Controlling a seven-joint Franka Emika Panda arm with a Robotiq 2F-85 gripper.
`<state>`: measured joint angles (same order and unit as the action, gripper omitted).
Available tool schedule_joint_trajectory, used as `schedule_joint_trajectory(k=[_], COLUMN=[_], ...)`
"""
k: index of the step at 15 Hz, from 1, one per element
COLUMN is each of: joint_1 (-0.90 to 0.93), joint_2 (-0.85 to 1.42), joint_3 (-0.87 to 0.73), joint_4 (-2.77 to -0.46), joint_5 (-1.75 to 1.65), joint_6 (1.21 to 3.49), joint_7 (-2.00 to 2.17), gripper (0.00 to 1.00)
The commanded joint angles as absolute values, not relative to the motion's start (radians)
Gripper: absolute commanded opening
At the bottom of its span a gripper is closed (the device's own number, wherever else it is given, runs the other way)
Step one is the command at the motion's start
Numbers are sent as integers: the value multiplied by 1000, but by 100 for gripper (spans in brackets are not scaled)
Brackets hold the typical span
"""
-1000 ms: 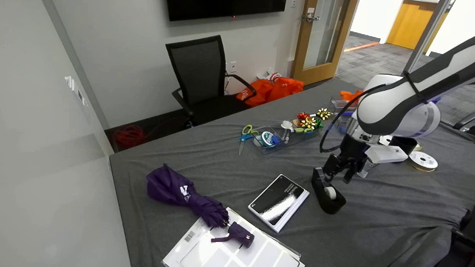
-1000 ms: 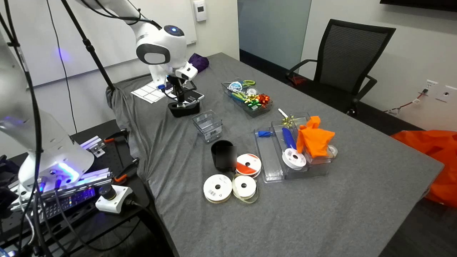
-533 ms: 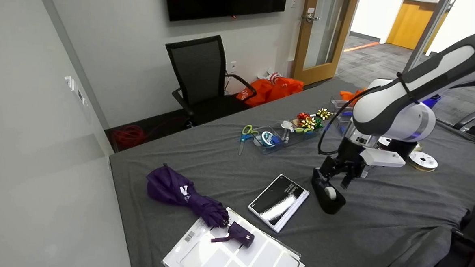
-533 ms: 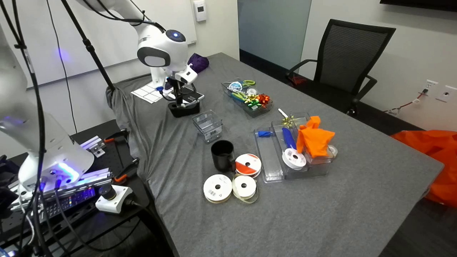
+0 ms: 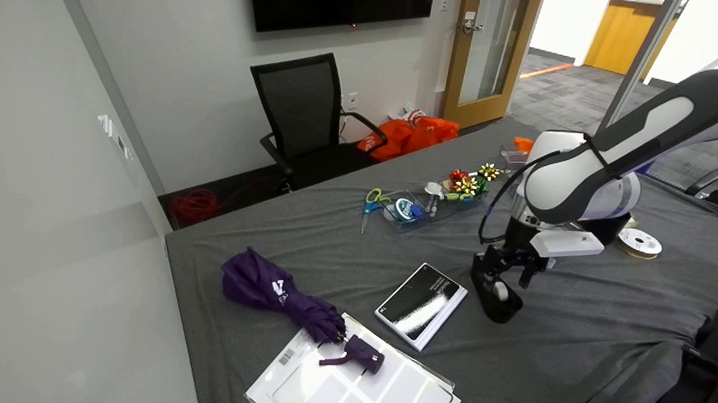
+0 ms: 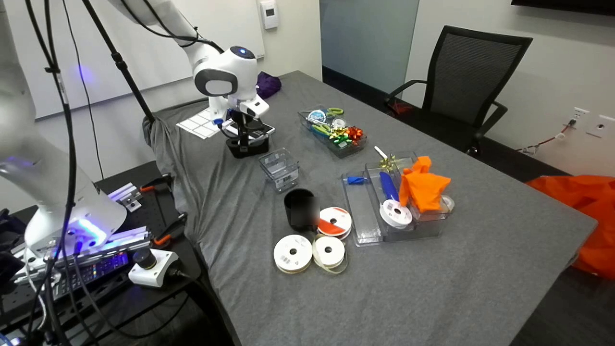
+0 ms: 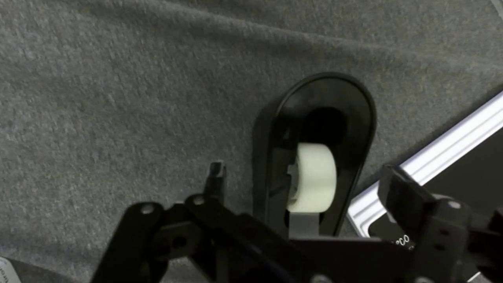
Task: Put the black masking tape dispenser on the black object on the left
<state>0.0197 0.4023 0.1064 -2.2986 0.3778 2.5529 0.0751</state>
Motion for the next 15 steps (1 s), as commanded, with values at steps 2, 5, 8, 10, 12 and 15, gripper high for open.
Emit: schedule_joint_trajectory(k=[2, 5, 8, 10, 12, 15], joint_1=[23, 27, 36, 37, 41, 42], joint_2=[475, 508, 532, 542, 542, 530], joint_3=[116, 116, 106, 102, 97, 95], joint_4=[-2235, -2218, -2206, -2201, -2196, -2194], joint_5=[364, 357, 336, 314, 302, 294], joint_6=[2558, 2562, 2557, 2555, 2540, 2531], joint_7=[63, 64, 79, 79, 98, 115], gripper=[100, 100, 100, 74, 59, 41])
